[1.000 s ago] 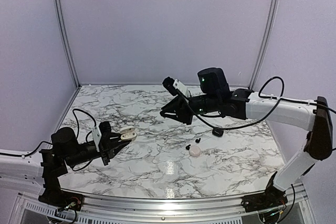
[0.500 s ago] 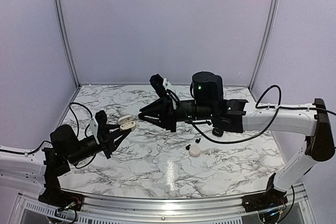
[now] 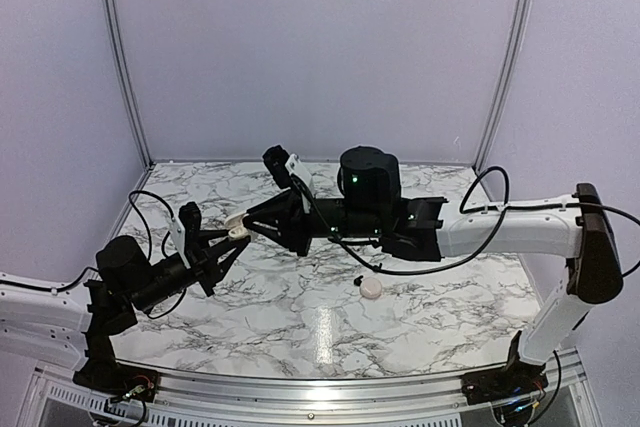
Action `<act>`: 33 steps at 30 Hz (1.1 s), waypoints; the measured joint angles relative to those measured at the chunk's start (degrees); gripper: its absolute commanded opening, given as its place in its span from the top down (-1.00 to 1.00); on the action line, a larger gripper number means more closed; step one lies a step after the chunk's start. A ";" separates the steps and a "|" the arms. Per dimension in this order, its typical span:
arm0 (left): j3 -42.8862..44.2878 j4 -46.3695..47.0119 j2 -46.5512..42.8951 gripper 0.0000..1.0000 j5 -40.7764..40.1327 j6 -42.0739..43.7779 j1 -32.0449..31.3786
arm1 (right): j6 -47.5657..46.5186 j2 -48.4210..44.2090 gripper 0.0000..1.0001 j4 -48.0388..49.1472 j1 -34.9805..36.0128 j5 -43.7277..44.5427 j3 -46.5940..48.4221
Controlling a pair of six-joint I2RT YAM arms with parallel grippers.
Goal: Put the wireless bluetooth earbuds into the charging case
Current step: Insert the left earbud into the left side groove of the charging case.
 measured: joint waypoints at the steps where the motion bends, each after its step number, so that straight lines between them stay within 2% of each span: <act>1: 0.00 0.04 0.11 1.00 -0.04 -0.02 -0.04 | 0.28 0.46 0.84 0.11 0.00 0.26 0.46; 33: 0.09 1.75 1.29 1.00 -1.70 -1.46 -0.11 | 2.05 5.86 0.89 5.11 2.54 7.52 2.86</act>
